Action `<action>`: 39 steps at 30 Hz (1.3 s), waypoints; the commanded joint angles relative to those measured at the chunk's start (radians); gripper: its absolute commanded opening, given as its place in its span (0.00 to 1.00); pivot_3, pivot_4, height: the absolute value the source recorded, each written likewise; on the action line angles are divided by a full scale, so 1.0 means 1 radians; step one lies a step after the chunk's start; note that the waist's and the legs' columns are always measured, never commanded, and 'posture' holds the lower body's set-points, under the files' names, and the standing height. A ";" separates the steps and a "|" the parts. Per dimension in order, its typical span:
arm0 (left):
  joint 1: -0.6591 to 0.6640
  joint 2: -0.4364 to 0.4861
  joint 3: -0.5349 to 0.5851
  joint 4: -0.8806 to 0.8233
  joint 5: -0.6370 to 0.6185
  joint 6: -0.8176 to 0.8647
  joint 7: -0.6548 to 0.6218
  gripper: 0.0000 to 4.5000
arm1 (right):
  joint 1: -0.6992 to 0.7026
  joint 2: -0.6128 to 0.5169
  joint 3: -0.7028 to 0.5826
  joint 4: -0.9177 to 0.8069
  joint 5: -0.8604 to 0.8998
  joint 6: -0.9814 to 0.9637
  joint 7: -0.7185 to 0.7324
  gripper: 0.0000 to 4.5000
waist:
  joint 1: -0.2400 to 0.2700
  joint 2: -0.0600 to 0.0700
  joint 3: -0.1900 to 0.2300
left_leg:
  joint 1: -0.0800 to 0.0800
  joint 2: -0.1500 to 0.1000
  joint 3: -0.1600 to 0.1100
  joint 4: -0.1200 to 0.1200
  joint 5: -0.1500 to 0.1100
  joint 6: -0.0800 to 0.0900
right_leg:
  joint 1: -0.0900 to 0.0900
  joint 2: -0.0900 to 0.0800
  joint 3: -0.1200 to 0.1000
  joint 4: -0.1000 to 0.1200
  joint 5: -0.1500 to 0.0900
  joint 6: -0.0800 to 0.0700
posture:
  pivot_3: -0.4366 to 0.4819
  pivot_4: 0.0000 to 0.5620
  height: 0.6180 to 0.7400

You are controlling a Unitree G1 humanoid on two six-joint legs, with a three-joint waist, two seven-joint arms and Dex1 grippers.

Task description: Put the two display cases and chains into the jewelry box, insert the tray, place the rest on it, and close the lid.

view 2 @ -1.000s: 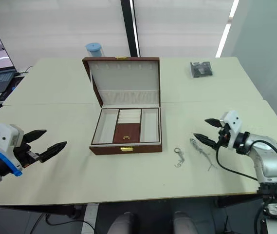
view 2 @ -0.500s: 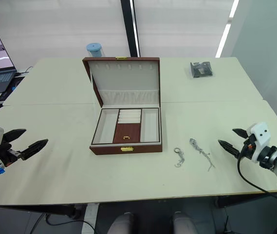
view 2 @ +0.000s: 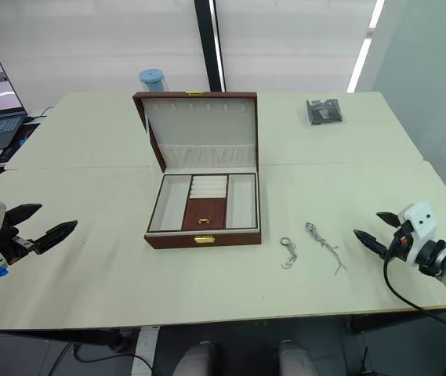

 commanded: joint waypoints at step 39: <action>0.210 -0.213 -0.431 -0.549 -0.009 -0.244 -0.269 1.00 | 0.109 0.210 0.230 -0.341 -0.093 0.089 -0.275 0.99 | 0.002 0.000 -0.001 | 0.001 -0.001 -0.001 0.001 0.000 0.000 | 0.002 0.006 0.000 0.000 0.000 0.000 | 0.48 0.27 1.00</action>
